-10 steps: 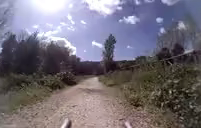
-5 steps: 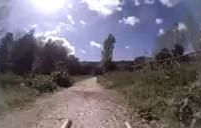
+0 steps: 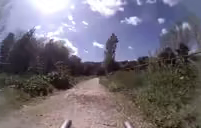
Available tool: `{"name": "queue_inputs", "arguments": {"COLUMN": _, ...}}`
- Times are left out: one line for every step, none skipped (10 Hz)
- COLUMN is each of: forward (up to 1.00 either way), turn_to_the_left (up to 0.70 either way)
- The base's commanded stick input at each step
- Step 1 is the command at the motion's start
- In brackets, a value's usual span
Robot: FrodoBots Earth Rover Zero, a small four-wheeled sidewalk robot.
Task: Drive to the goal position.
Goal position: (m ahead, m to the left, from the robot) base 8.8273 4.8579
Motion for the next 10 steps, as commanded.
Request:
{"name": "queue_inputs", "arguments": {"forward": 0.85, "turn_to_the_left": 0.0}}
{"name": "queue_inputs", "arguments": {"forward": 0.85, "turn_to_the_left": 0.0}}
{"name": "queue_inputs", "arguments": {"forward": 0.85, "turn_to_the_left": 0.0}}
{"name": "queue_inputs", "arguments": {"forward": 0.85, "turn_to_the_left": 0.0}}
{"name": "queue_inputs", "arguments": {"forward": 0.85, "turn_to_the_left": 0.0}}
{"name": "queue_inputs", "arguments": {"forward": 0.85, "turn_to_the_left": 0.0}}
{"name": "queue_inputs", "arguments": {"forward": 0.85, "turn_to_the_left": 0.0}}
{"name": "queue_inputs", "arguments": {"forward": 0.85, "turn_to_the_left": 0.0}}
{"name": "queue_inputs", "arguments": {"forward": 0.85, "turn_to_the_left": 0.0}}
{"name": "queue_inputs", "arguments": {"forward": 0.85, "turn_to_the_left": 0.0}}
